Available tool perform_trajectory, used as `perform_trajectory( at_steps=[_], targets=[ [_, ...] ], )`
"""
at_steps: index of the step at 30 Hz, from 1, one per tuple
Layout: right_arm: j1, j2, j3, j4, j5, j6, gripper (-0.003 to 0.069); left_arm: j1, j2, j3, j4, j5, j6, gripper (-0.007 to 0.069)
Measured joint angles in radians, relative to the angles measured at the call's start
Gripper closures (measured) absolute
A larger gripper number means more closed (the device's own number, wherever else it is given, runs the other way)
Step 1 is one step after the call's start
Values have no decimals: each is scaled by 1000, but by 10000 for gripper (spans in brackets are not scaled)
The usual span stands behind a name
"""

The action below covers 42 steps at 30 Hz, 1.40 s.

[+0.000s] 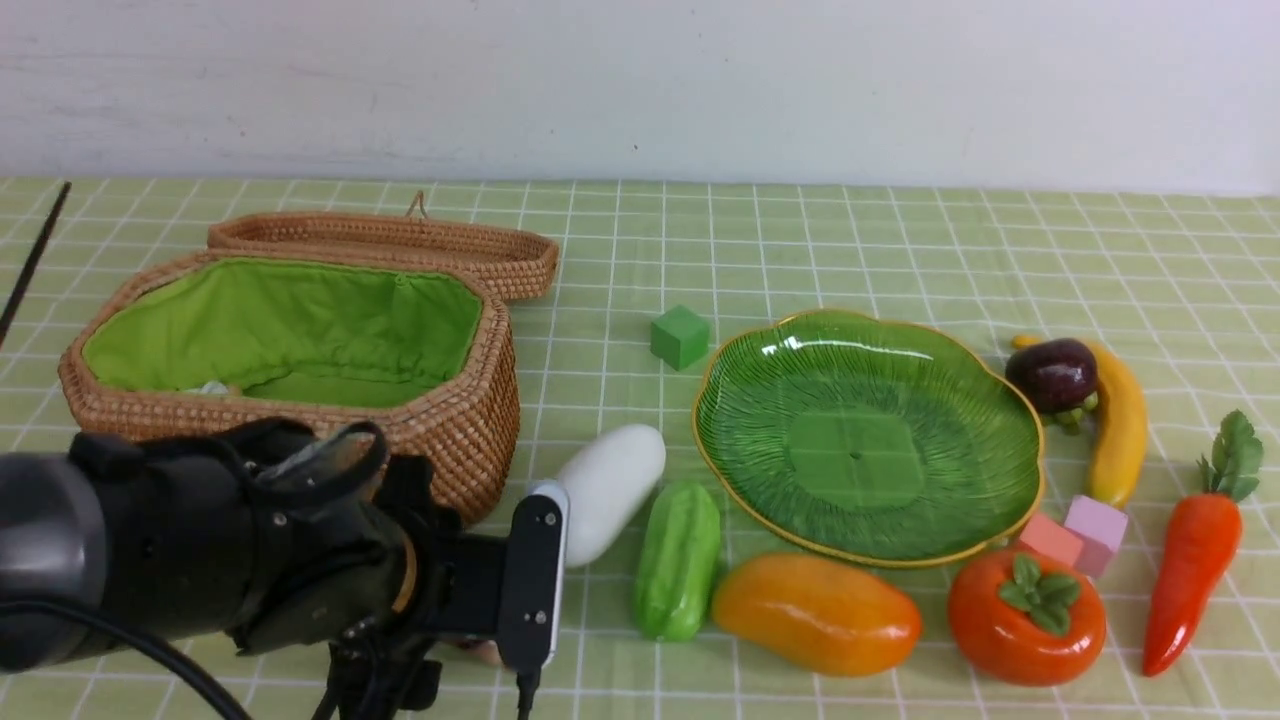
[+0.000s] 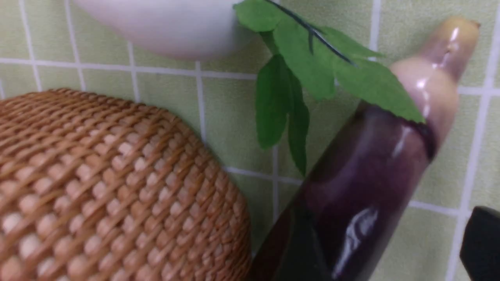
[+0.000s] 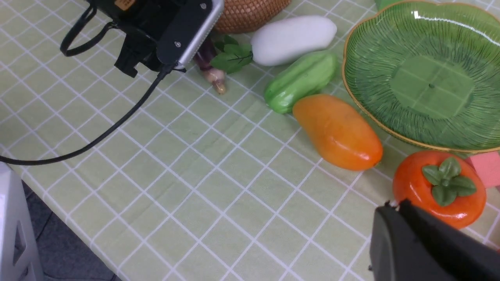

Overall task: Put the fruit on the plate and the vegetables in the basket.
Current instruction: Use the left arm to grab an eggplant and put it into the left basket

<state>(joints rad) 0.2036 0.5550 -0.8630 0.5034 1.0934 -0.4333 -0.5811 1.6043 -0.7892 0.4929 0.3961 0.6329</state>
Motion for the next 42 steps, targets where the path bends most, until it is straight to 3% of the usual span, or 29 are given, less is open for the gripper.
perform_trajectory(
  at_steps=[13,17,20,27,35,38,42],
  targets=[
    [0,0,0,2,0,0,636,0,70,-11,22,6,-22,184],
    [0,0,0,3,0,0,632,-1,68,-12,22,64,-26,273],
    [0,0,0,4,0,0,629,-1,59,-12,14,101,-26,289],
    [0,0,0,4,0,0,626,-1,-21,-10,-67,177,-26,289],
    [0,0,0,20,-26,0,626,-1,-264,-7,-254,224,-39,289],
    [0,0,0,55,-76,-4,624,3,-371,-21,-219,221,-94,289],
    [0,0,0,101,-178,-34,622,63,-416,-111,-40,179,-233,289]
  ],
)
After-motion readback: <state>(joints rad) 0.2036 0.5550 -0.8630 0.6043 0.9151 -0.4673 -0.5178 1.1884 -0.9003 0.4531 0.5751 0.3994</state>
